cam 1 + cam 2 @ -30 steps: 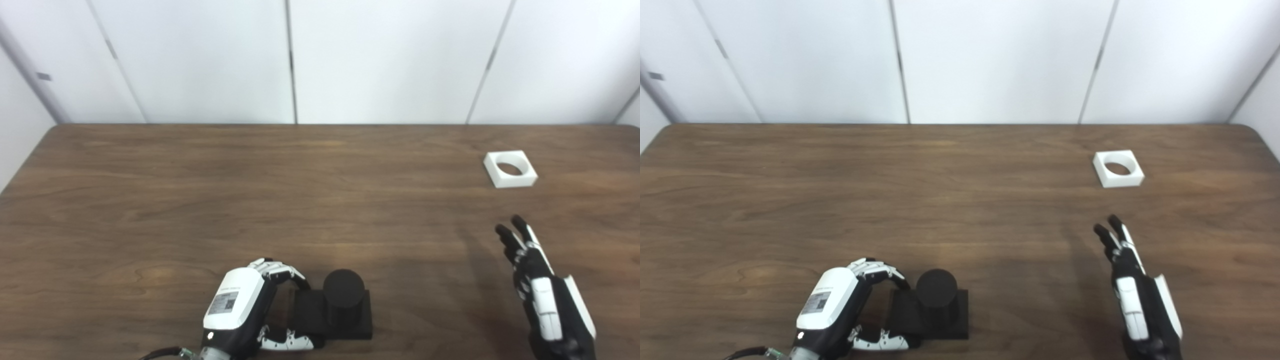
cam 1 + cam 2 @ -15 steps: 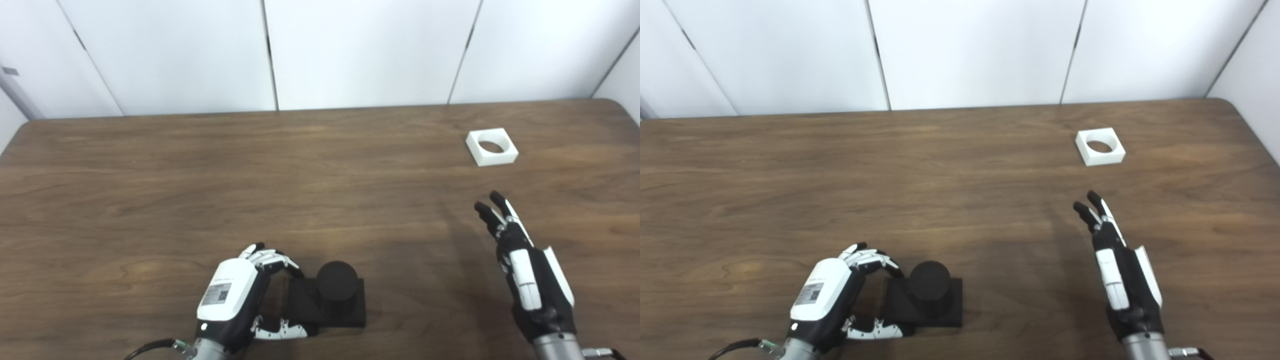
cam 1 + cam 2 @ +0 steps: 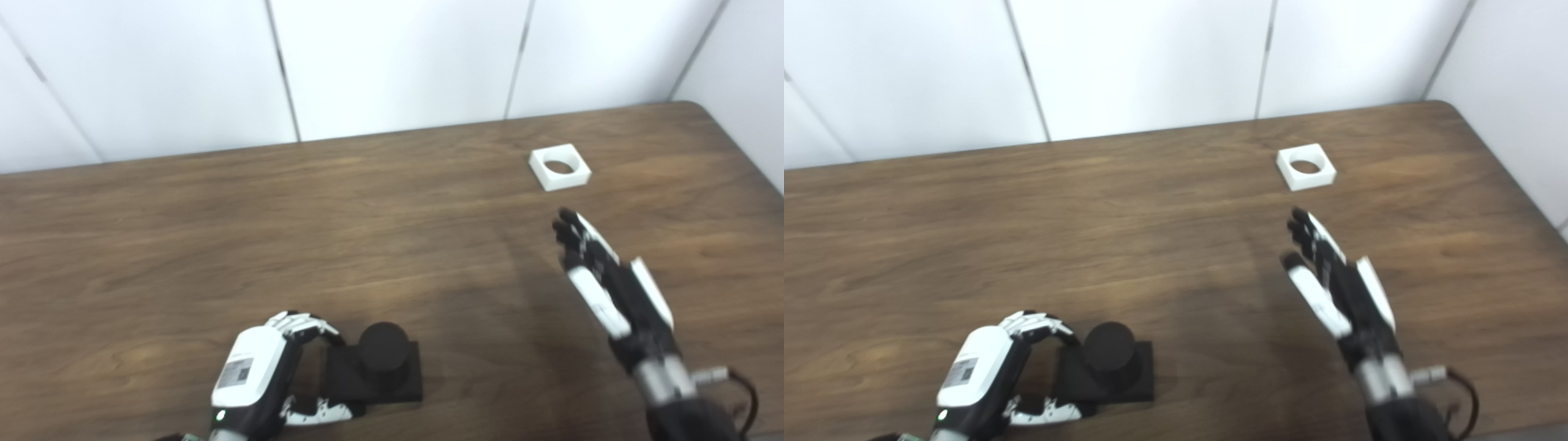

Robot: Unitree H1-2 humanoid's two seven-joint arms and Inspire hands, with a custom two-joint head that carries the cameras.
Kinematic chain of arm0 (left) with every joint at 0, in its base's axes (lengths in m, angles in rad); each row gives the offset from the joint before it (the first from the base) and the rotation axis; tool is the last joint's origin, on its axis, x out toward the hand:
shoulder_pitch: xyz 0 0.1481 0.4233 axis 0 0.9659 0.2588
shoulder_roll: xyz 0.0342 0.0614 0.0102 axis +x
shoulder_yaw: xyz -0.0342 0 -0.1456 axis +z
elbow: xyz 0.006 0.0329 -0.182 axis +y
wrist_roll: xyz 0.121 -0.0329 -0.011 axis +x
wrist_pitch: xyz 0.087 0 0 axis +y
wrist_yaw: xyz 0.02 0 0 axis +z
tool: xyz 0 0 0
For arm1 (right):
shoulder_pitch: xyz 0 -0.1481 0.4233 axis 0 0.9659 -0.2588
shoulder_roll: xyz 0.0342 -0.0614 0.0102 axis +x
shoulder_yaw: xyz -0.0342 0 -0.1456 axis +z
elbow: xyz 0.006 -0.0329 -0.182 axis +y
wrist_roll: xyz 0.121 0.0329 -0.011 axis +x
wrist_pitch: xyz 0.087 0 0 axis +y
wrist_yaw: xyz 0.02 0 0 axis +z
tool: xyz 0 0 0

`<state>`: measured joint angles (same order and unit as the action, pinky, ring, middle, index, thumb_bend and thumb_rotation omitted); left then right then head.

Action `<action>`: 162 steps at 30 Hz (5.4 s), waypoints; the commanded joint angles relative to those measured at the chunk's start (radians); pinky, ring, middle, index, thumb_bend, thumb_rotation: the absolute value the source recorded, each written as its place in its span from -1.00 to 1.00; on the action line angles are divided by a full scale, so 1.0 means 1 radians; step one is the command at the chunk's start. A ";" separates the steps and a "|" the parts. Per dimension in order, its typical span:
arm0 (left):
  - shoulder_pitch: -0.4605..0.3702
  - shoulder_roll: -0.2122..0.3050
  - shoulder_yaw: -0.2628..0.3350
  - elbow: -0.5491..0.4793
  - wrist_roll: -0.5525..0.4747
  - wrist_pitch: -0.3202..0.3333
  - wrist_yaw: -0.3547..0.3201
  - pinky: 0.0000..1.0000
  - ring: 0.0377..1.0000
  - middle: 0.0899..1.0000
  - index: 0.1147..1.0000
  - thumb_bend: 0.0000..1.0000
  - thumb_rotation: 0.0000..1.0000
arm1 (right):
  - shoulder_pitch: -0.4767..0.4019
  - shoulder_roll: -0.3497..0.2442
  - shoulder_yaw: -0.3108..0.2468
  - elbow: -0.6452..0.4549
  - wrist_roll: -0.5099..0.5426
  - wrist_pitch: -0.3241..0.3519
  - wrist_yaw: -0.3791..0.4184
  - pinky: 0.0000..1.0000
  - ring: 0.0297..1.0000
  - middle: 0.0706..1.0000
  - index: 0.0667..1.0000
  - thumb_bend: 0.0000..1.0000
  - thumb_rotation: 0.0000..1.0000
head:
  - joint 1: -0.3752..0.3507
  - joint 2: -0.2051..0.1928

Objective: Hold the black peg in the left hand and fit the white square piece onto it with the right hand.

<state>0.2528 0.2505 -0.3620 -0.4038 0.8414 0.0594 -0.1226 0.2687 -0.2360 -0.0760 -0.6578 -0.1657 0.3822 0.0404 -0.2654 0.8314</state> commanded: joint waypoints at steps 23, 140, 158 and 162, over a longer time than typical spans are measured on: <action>0.010 0.002 -0.007 0.030 0.012 -0.016 -0.039 0.65 0.51 0.34 -0.17 0.04 -0.90 | -0.580 -0.421 0.052 0.453 -0.303 0.062 0.222 0.70 0.80 0.77 0.62 0.76 -0.72 | -0.099 -0.034; -0.020 -0.117 -0.031 0.061 0.119 0.026 -0.026 0.65 0.53 0.36 -0.17 0.04 -0.90 | -0.781 -0.335 0.382 -0.127 -0.481 -0.019 0.902 0.60 0.69 0.45 -0.11 0.05 -0.74 | 0.106 -0.044; -0.025 -0.130 -0.053 0.047 0.124 0.054 -0.034 0.64 0.54 0.36 -0.17 0.04 -0.90 | -0.711 -0.217 0.450 -0.156 -0.526 -0.040 0.943 0.69 0.69 0.45 -0.11 0.05 -0.74 | 0.116 -0.027; -0.026 -0.131 -0.057 0.043 0.126 0.058 -0.032 0.63 0.54 0.36 -0.17 0.04 -0.90 | -0.698 -0.214 0.460 -0.140 -0.538 -0.058 0.947 0.70 0.70 0.46 -0.11 0.05 -0.74 | 0.116 -0.024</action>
<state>0.2209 0.1323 -0.3996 -0.3751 0.9623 0.1049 -0.1215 -0.4014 -0.4548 0.3905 -0.7888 -0.6949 0.3467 1.0018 -0.1488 0.8069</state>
